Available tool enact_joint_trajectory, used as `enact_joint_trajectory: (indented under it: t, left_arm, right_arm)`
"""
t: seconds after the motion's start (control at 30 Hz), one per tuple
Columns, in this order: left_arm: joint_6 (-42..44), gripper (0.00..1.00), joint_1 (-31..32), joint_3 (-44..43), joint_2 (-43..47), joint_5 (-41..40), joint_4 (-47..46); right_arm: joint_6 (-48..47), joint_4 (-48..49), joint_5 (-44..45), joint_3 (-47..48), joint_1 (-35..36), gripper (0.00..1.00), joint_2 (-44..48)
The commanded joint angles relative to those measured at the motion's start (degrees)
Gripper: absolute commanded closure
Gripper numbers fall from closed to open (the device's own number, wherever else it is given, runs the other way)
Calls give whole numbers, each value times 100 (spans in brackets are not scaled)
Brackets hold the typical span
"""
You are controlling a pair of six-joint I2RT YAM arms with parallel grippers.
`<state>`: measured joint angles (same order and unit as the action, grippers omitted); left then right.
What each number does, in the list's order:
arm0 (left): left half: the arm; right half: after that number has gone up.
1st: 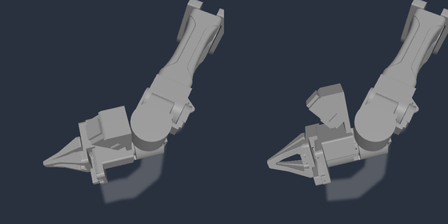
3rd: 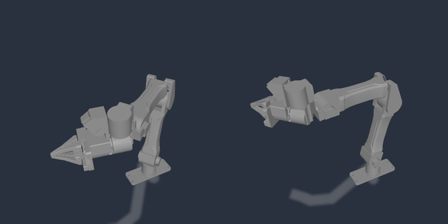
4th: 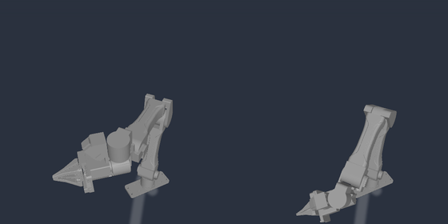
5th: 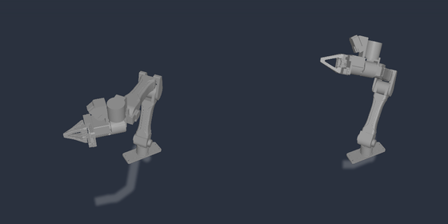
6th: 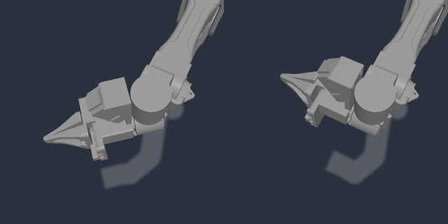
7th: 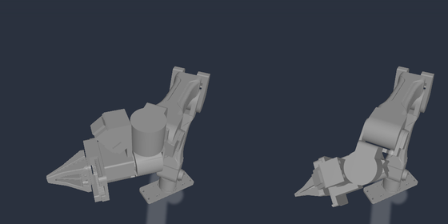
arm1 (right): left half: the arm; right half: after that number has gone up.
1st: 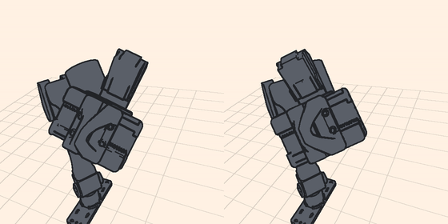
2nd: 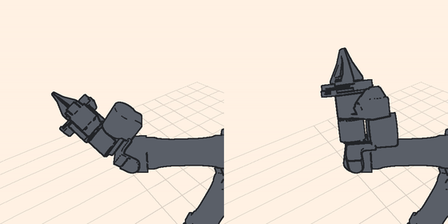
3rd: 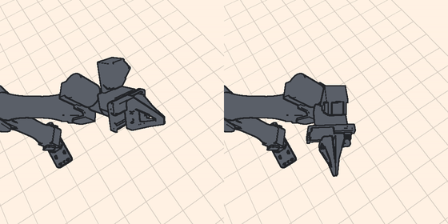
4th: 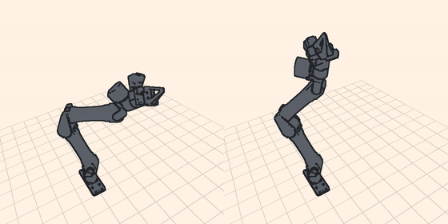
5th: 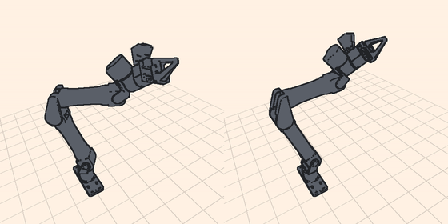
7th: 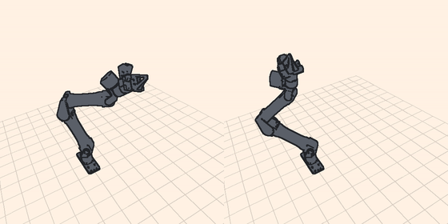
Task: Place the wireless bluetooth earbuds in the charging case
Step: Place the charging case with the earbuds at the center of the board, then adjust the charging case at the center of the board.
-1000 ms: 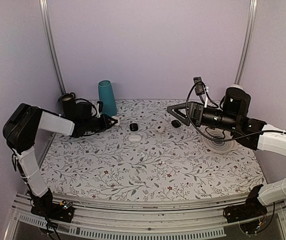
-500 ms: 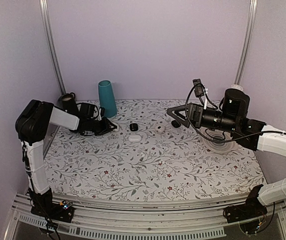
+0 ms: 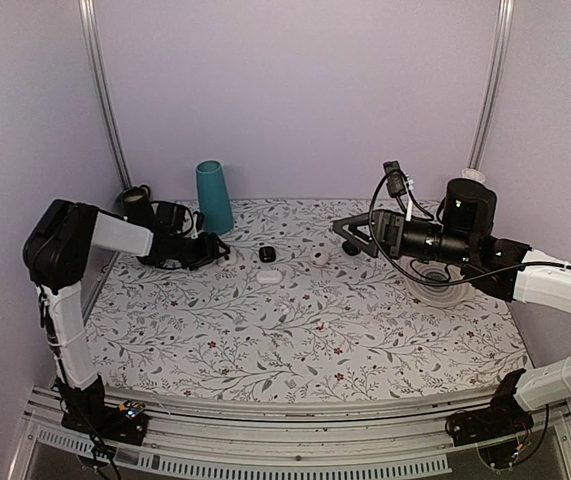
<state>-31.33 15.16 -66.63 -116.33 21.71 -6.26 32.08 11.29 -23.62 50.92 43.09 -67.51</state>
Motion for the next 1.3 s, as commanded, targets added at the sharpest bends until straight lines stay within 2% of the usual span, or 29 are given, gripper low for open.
enact_joint_trajectory:
  t: [0.0, 0.2, 0.33, 0.63, 0.73, 0.9, 1.27]
  left_arm:
    - [216, 34, -59, 212, 684, -435, 72]
    - [473, 34, 50, 630, 1269, -687, 90]
    - [623, 34, 391, 792, 1550, -877, 194]
    - [865, 31, 1415, 180, 1156, -1744, 534]
    - [1026, 31, 1564, -157, 793, -1622, 580]
    - [1397, 31, 1587, -745, 55, -947, 777]
    - [2119, 31, 1587, -1508, -768, -86, 1098]
  right_arm:
    - [-60, -113, 139, 46, -26, 1, 82]
    - [-139, -206, 204, 142, -28, 1, -43]
    - [-164, -188, 271, 184, -27, 1, -164]
    - [-184, -201, 86, 301, -27, 1, -364]
    - [-180, -238, 106, 257, -28, 1, -320]
    - [-143, -276, 164, 181, -26, 1, -202]
    - [-61, -261, 161, 66, -29, 1, -61]
